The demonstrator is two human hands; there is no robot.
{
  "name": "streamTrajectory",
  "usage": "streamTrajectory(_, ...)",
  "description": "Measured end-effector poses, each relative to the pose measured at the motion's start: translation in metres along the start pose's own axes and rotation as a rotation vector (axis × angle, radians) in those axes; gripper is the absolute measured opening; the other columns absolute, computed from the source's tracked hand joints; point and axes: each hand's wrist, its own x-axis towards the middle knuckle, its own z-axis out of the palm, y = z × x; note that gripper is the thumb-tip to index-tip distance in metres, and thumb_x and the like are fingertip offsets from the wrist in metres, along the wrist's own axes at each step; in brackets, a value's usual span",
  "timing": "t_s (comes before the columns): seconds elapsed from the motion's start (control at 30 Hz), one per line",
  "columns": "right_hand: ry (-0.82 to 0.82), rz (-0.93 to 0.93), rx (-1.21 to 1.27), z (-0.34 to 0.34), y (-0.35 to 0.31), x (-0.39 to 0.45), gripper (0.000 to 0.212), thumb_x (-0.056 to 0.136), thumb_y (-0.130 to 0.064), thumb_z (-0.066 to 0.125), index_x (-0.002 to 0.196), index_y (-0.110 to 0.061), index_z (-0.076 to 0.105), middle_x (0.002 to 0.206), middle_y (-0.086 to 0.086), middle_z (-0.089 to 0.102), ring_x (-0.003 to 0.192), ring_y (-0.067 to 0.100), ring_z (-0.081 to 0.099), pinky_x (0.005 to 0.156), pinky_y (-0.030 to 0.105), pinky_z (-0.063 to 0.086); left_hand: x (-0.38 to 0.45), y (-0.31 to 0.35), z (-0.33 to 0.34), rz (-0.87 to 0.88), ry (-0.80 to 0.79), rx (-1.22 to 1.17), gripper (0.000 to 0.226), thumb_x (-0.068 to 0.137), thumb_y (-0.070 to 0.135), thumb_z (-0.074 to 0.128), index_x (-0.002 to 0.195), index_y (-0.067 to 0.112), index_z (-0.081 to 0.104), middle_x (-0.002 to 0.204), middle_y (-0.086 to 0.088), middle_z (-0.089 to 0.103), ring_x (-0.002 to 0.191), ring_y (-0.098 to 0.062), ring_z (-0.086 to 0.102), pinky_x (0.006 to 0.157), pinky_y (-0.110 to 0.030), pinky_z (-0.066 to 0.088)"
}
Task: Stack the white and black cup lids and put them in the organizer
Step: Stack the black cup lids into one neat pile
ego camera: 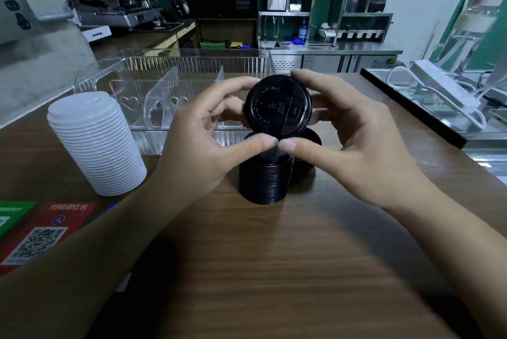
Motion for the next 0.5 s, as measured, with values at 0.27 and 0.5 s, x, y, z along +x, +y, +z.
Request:
streamTrajectory(0.27, -0.021, -0.030, -0.215, -0.001, 0.005, -0.001, 0.079, 0.089, -0.040, 0.090, 0.157, -0.020, 0.057, 0.146, -0.014, 0.068, 0.132, 0.017, 0.065, 0.103, 0.033, 0.053, -0.001, -0.005, -0.005, -0.008, -0.012, 0.069, 0.065, 0.088, 0.027, 0.102, 0.143, 0.011, 0.071, 0.112, -0.007, 0.084, 0.110, -0.031, 0.081, 0.107, -0.060, 0.060)
streamTrajectory(0.5, -0.085, 0.126, -0.200, -0.002, 0.009, 0.002, 0.049, 0.093, -0.050, 0.082, 0.138, -0.034, 0.072, 0.126, -0.012, 0.076, 0.121, 0.015, 0.068, 0.096, 0.026, 0.050, -0.001, -0.013, -0.011, -0.123, -0.211, 0.122, 0.088, 0.076, 0.054, 0.101, 0.153, 0.031, 0.064, 0.146, 0.003, 0.069, 0.145, -0.026, 0.063, 0.116, -0.054, 0.058)
